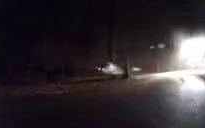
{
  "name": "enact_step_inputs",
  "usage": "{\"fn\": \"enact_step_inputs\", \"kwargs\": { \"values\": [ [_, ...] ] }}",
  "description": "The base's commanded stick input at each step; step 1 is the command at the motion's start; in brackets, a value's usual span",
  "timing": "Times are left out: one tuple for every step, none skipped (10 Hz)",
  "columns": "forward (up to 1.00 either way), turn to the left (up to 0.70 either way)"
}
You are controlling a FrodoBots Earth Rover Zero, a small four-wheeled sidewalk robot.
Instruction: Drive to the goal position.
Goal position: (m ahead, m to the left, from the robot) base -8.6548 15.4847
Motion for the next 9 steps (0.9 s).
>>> {"fn": "enact_step_inputs", "kwargs": {
  "values": [
    [0.05,0.70],
    [0.05,0.15],
    [0.05,0.10],
    [0.05,0.10],
    [0.05,0.10],
    [0.05,0.40],
    [0.05,0.52],
    [0.05,0.17],
    [0.05,0.18]
  ]
}}
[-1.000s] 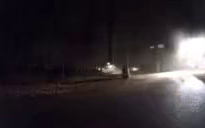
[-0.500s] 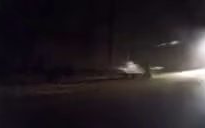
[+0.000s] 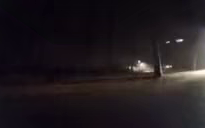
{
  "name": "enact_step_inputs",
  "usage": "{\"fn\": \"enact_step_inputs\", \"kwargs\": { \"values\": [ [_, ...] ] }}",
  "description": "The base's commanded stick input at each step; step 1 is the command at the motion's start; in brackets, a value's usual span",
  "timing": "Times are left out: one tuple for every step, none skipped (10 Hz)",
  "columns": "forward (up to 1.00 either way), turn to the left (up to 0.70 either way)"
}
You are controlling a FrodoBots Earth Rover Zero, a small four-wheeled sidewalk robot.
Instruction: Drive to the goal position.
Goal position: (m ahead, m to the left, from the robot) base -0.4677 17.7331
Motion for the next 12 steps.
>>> {"fn": "enact_step_inputs", "kwargs": {
  "values": [
    [0.05,0.55],
    [0.05,0.18],
    [0.05,0.40],
    [0.05,0.43],
    [0.05,0.70],
    [0.05,0.70],
    [0.05,0.22],
    [0.05,0.57],
    [0.05,0.26],
    [0.05,0.58],
    [0.05,0.10],
    [0.05,0.10]
  ]
}}
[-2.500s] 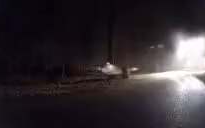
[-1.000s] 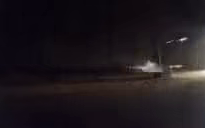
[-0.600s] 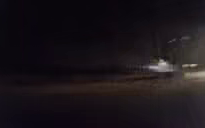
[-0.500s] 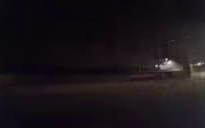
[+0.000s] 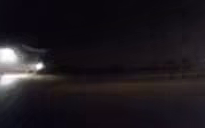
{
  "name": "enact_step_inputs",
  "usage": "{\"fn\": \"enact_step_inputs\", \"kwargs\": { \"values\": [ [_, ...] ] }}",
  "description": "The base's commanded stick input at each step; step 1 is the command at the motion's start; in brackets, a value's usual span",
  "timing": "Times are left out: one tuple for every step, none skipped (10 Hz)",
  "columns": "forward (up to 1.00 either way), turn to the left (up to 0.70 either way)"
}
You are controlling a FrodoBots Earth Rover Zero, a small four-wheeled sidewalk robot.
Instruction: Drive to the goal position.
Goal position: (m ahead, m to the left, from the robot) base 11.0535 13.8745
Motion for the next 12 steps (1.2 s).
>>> {"fn": "enact_step_inputs", "kwargs": {
  "values": [
    [0.05,0.61],
    [0.05,0.15],
    [0.05,0.42],
    [0.05,0.60],
    [0.05,0.10],
    [0.05,0.00],
    [0.05,0.00],
    [0.05,0.00],
    [0.05,0.00],
    [0.05,0.00],
    [0.01,0.00],
    [0.05,0.00]
  ]
}}
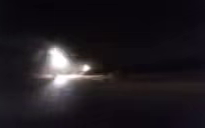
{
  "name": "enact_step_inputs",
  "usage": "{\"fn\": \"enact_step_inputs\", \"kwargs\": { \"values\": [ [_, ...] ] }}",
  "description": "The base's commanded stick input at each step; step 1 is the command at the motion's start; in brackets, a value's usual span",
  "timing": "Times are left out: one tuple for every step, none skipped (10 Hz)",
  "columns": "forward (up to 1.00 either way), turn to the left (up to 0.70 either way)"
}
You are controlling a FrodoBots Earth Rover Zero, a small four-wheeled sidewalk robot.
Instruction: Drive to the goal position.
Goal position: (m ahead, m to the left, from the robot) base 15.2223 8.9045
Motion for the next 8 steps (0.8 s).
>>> {"fn": "enact_step_inputs", "kwargs": {
  "values": [
    [0.05,0.00],
    [0.05,0.00],
    [0.05,0.00],
    [0.05,0.00],
    [0.05,0.00],
    [0.05,0.00],
    [0.05,0.00],
    [0.05,0.00]
  ]
}}
